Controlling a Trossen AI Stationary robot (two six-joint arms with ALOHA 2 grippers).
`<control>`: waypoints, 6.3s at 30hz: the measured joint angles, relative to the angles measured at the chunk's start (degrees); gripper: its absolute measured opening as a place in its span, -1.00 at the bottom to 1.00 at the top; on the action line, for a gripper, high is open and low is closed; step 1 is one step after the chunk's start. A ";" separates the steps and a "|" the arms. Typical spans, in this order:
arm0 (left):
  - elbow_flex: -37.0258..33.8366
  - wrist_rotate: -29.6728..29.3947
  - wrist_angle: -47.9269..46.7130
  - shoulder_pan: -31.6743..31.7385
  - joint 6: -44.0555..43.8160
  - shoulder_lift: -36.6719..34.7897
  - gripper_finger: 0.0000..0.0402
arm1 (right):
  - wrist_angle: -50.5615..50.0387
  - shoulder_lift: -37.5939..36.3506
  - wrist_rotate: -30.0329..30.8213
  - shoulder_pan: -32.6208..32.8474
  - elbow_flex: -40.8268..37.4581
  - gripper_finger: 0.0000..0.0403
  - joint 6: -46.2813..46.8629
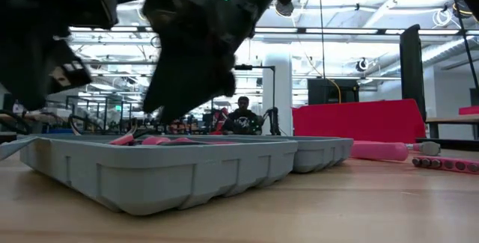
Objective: Prefit tool cases
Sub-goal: Put the hex key set into the toolbox
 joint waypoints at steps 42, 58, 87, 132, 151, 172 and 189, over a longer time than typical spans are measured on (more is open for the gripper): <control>0.07 -13.34 -5.42 5.21 9.48 9.97 -0.99 | -0.13 0.69 5.52 -4.64 0.02 -0.04 -6.25; -0.31 -14.82 0.12 7.86 7.90 10.19 -0.99 | -1.71 2.49 0.49 -5.27 -0.03 -0.08 -0.32; -0.57 -20.84 1.20 8.13 8.33 10.19 -0.99 | 2.62 0.33 -2.90 -4.24 -0.12 -1.00 -6.84; -0.59 -24.12 0.62 7.96 9.47 10.08 -0.99 | 55.88 -4.57 62.31 23.69 -30.25 -1.00 -56.18; -0.59 -25.26 0.66 8.00 6.32 10.08 -0.99 | 48.99 -1.90 51.95 22.86 -27.93 -1.00 -68.19; -0.59 -24.86 0.68 8.00 5.38 10.08 -0.99 | 49.84 -1.99 49.48 18.19 -28.09 -1.00 -71.49; -0.59 -24.25 0.66 8.00 6.42 10.08 -0.99 | 44.66 -2.88 46.26 15.63 -28.02 -0.90 -65.70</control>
